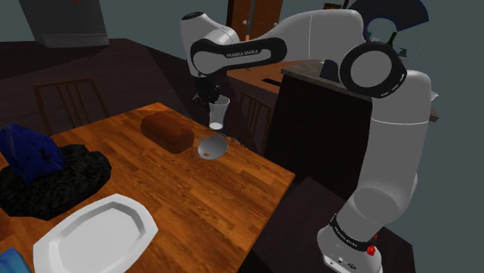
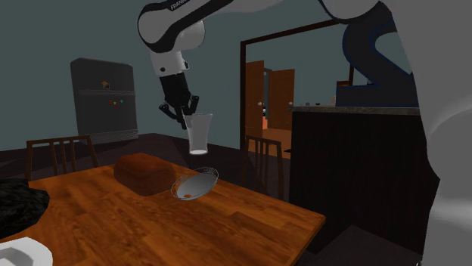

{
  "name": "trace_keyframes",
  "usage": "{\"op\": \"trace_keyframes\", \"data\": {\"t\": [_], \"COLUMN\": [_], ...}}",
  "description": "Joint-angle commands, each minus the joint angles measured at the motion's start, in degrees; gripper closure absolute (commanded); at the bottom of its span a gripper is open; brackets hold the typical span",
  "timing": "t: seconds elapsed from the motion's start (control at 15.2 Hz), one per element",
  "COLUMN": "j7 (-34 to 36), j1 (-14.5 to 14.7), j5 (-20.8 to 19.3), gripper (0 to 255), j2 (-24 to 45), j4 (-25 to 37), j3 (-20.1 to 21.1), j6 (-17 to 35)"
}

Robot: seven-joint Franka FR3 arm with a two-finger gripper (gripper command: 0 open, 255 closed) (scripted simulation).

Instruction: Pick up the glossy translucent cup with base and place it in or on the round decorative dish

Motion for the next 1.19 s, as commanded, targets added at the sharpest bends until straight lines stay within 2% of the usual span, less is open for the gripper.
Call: {"op": "trace_keyframes", "data": {"t": [0.0, 1.12], "j7": [0.37, 4.15], "j1": [-0.09, -0.21], "j5": [-0.21, -2.78], "gripper": [255, 255], "j2": [0.25, 3.68], "j4": [-1.06, -8.47], "j3": [-0.08, -1.08], "j6": [1.27, 11.23]}}
